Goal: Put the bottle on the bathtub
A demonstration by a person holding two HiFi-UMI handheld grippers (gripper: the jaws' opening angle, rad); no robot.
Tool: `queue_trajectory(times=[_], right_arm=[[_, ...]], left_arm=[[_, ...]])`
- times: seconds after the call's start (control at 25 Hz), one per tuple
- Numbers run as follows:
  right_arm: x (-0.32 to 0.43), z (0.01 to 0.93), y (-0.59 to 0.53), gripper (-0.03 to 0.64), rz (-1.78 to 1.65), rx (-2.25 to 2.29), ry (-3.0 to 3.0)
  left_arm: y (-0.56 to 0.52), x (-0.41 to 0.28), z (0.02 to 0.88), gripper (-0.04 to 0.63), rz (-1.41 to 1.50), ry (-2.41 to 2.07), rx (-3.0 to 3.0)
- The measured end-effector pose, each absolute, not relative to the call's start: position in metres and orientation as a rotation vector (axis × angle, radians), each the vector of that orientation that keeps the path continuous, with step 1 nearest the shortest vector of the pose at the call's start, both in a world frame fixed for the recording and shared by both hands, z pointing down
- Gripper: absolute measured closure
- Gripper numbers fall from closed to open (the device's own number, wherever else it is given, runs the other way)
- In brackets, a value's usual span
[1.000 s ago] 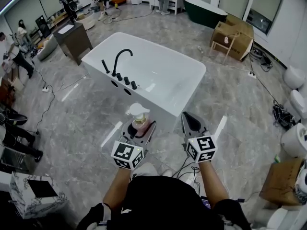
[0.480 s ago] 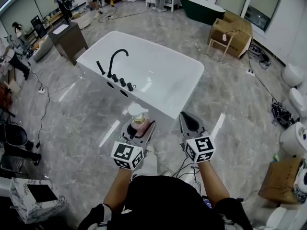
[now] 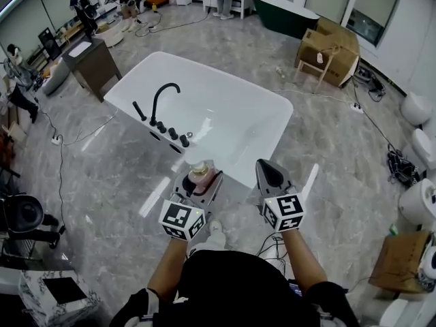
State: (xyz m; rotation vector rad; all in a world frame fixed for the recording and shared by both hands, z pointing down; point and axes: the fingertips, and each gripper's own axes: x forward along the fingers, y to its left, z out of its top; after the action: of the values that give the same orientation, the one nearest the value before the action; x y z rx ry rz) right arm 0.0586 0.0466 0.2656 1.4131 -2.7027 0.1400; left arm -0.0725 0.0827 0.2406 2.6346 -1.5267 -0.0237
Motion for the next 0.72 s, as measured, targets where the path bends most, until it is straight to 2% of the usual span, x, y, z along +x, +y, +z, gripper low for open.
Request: queue_trajectory(times=[0.72], right_arm=[[0.010,0.277,-0.072,0.594,0.168,1.537,-2.601]], left_arm=[[-0.050,-0.121,0.247,0.364,-0.015,-1.388,2.676]])
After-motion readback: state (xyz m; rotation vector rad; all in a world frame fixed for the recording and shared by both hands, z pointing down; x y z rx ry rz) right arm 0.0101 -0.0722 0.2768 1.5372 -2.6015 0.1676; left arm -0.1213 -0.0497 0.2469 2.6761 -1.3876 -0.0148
